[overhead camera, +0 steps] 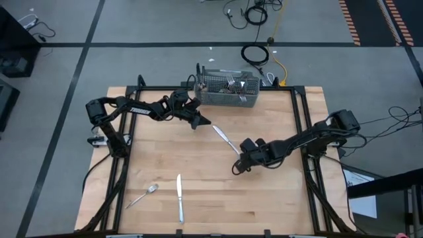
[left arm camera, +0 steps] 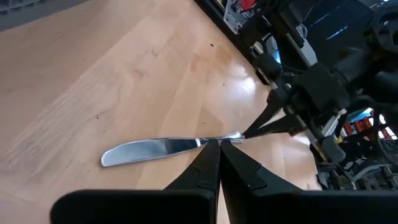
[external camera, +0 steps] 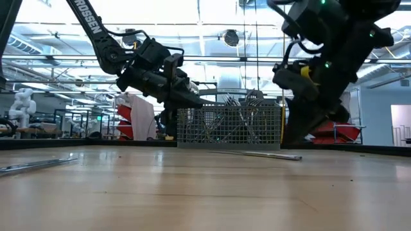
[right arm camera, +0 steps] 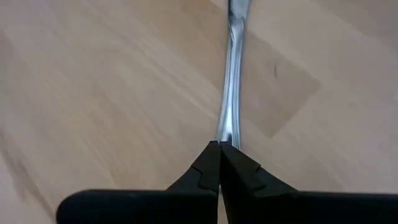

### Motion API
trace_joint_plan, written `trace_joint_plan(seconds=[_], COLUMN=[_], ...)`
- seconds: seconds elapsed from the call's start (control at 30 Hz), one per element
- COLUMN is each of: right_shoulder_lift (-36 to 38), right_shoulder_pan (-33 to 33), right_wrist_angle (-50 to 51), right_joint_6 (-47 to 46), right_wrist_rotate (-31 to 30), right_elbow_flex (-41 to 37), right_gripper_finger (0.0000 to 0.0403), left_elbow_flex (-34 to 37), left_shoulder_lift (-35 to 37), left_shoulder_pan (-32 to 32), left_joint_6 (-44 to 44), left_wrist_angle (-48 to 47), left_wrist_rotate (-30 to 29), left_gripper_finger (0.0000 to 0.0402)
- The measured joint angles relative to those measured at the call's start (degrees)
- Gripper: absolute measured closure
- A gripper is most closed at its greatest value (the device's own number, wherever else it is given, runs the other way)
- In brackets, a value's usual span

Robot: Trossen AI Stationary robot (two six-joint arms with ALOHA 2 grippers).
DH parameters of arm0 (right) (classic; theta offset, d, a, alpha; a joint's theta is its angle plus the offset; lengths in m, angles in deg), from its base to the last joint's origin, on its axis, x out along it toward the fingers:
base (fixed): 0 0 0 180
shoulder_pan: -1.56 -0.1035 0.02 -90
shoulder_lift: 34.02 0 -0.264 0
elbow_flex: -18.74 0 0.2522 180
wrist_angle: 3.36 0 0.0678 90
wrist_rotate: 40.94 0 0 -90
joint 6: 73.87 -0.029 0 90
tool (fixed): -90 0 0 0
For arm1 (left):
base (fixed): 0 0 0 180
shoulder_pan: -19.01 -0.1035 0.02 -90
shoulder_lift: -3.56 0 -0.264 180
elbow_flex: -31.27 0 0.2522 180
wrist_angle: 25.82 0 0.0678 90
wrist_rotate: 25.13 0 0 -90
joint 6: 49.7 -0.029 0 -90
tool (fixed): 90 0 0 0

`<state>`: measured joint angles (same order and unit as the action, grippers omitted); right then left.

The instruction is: Sort silverware

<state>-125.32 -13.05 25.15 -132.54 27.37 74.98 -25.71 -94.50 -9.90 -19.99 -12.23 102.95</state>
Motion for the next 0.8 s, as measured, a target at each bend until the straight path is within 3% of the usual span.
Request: trace_joint_plan(seconds=[0.47, 0.63, 0.8], right_shoulder_lift=[-3.5, -3.4, -3.4], right_shoulder_pan=[-2.0, -2.0, -2.5], right_wrist_angle=[0.1, -0.2, -0.8], right_joint_6=[-3.2, -4.5, -3.8], right_wrist_rotate=[0.2, 0.6, 1.4], right_elbow_flex=[0.1, -1.0, -2.7], right_gripper_finger=[0.0403, 0.0403, 0.0403], left_elbow_flex=[0.0, 0.0, 0.0], left_shoulder_lift=[0.0, 0.0, -0.9], left_shoulder_pan=[0.0, -0.3, -0.3], left_joint_6=[0.0, -1.1, -3.2], left_wrist_angle=[-0.1, -4.6, -6.0], left_wrist_rotate=[-1.3, -1.0, 2.0], left_gripper_finger=[0.0384, 0.0383, 0.0349])
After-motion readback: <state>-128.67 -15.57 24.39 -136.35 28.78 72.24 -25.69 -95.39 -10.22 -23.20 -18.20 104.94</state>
